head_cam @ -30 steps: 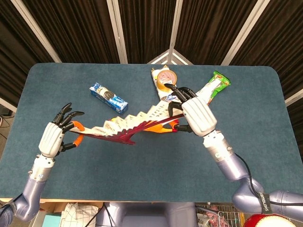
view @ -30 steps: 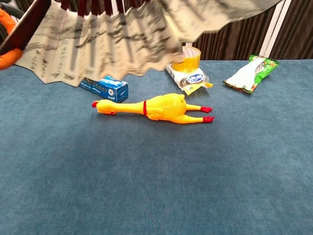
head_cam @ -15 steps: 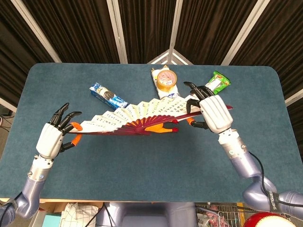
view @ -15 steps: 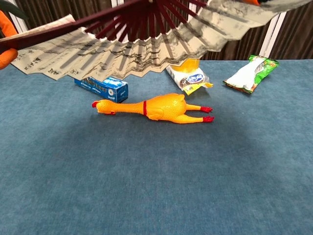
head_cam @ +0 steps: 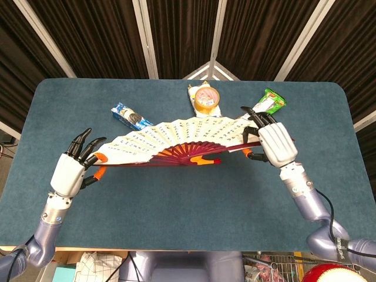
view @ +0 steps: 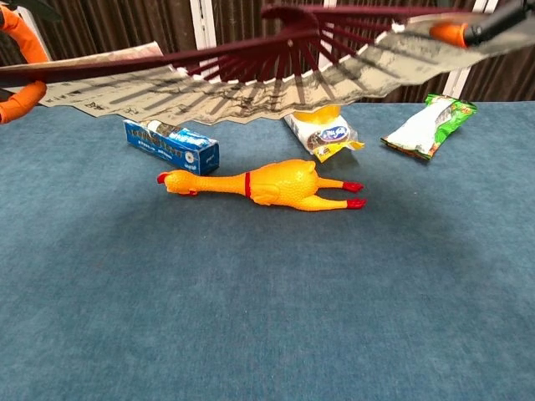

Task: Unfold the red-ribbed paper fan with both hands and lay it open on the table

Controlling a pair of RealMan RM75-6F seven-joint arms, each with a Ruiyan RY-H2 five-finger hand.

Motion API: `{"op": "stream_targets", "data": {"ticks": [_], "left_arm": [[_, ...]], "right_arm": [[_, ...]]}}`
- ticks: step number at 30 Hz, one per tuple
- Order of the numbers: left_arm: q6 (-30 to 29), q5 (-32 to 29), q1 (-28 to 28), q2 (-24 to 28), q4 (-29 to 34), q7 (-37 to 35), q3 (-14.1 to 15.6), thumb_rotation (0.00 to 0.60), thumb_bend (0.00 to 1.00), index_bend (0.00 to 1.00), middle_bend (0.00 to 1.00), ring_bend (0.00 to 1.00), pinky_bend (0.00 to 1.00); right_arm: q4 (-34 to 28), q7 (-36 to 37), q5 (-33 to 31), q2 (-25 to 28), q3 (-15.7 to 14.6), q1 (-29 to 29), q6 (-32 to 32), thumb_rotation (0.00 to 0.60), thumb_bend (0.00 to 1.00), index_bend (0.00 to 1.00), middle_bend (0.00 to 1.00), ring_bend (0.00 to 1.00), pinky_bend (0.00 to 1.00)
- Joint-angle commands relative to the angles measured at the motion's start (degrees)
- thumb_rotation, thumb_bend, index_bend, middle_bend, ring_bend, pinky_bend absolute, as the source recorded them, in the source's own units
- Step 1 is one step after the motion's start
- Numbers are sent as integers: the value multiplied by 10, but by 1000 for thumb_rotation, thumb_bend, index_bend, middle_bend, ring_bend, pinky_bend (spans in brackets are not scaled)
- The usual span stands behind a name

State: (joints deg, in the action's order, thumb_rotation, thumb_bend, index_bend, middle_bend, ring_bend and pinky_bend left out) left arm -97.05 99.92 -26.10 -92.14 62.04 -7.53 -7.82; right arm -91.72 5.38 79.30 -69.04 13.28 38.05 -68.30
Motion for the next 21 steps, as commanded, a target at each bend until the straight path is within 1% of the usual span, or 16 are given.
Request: {"op": "stream_targets", "data": {"ticks": [1, 2, 4, 5, 7, 9, 11, 13, 15, 18, 21], "left_arm": [[1, 2, -2, 0, 5, 12, 3, 600, 576, 354, 134, 0, 159], [2, 2, -2, 1, 8, 16, 4, 600, 576, 318, 117, 0, 158], [4, 4, -2, 6, 19, 20, 7, 600, 575, 261, 91, 0, 151], [5, 5, -3, 10, 25, 17, 9, 600, 575, 221, 72, 0, 143], [8, 8, -3, 18, 36, 15, 14, 600, 575, 152, 36, 0, 125], [10, 12, -3, 25, 45, 15, 19, 600, 575, 98, 9, 0, 111], [9, 17, -3, 30, 51, 11, 23, 600, 575, 58, 0, 0, 105], [2, 23, -2, 36, 60, 0, 27, 600, 574, 41, 0, 0, 105], [-9, 28, 1, 42, 70, -10, 29, 600, 574, 32, 0, 0, 105], [-20, 27, 8, 52, 91, -14, 29, 600, 574, 30, 0, 0, 104], [-25, 23, 19, 66, 115, -5, 33, 600, 574, 32, 0, 0, 101]], "right_arm": [[8, -10, 6, 4, -16, -2, 19, 600, 466, 511, 149, 255, 213], [10, -21, 6, 7, -21, -2, 28, 600, 466, 463, 148, 247, 213], [14, -54, 8, 16, -34, 0, 45, 600, 467, 336, 148, 235, 213], [15, -68, 9, 18, -38, 0, 50, 600, 466, 296, 148, 233, 211], [14, -83, 6, 18, -44, -3, 55, 600, 452, 181, 148, 225, 203], [13, -85, 2, 15, -45, -5, 58, 600, 430, 121, 148, 221, 200], [17, -91, -1, 13, -49, -7, 61, 600, 409, 86, 143, 216, 195], [24, -111, -4, 14, -55, -8, 69, 600, 395, 36, 131, 210, 188], [26, -138, -12, 17, -60, -8, 79, 600, 395, 7, 123, 209, 184], [23, -164, -30, 21, -63, -10, 92, 600, 395, 0, 113, 209, 176], [20, -169, -45, 24, -66, -12, 104, 600, 395, 0, 101, 209, 168]]}}
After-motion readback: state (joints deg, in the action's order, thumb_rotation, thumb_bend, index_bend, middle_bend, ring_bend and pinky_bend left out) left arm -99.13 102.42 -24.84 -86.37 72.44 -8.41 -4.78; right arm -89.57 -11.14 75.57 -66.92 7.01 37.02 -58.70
